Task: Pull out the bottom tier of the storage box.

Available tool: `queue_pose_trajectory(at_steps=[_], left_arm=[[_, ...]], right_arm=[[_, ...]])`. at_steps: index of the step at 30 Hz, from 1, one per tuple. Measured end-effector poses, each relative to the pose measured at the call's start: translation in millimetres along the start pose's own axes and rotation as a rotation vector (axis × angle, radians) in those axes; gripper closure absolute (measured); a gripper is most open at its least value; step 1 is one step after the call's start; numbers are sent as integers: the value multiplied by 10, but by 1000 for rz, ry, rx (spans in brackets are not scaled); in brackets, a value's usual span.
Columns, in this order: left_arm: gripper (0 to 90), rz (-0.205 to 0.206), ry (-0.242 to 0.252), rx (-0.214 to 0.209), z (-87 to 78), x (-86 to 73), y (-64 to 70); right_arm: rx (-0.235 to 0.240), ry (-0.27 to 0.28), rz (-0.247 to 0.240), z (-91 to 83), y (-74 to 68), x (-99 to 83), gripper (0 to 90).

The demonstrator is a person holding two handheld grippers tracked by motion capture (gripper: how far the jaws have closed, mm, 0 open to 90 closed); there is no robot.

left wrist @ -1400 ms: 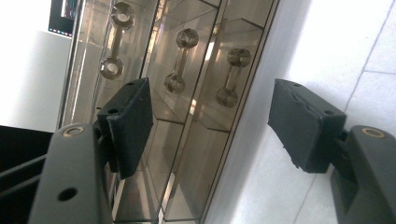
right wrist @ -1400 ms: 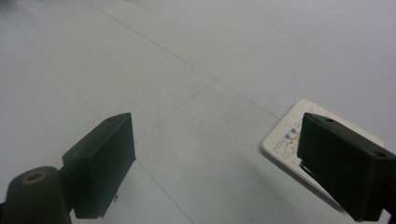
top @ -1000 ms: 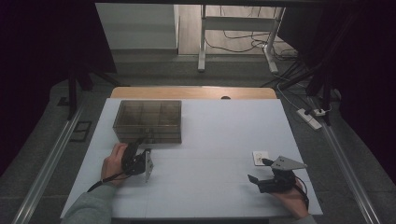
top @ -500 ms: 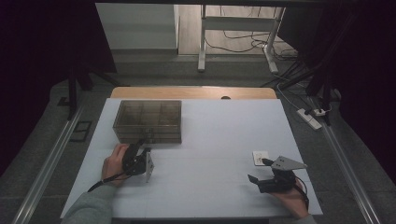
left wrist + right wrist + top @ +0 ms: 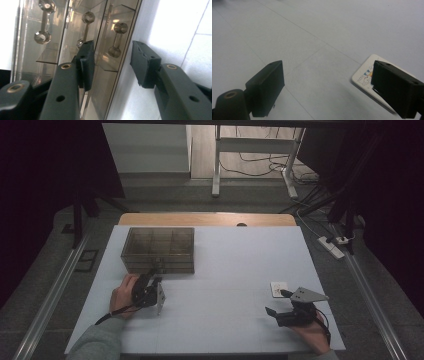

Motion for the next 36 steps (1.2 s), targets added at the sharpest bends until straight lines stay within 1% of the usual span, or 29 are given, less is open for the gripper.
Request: queue_pose_trajectory(at_steps=[8,12,27,30,34,35,36], left_arm=[[575,12,-10,5,16,-3,0],[592,8,-17,8,28,-13,4],[643,21,-35,11,40,-28,9],[658,20,-30,19,53,-23,5],[677,35,-29,15,67,-13,15],[696,37,-30,11,68,-13,18],[696,36,-28,9,68,-14,19]], right_arm=[[0,-1,-3,1,-1,-1,113],[-1,0,-1,0,0,0,113],[0,-1,-3,4,-1,-1,114],[0,-1,-3,4,-1,-1,114],[-4,0,-4,1,-1,-1,114],[-4,1,-4,-1,1,1,114],[-4,1,-4,-1,1,1,114]])
Point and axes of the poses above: each handheld gripper's, and its own axes: z roughly forward along the jaws, x roughly out of its top, y roughly to its right, the point moved 7 cm from there along z, roughly forward along the jaws, and after that the axes turned 11 degrees about z, right-handed, at the moved point
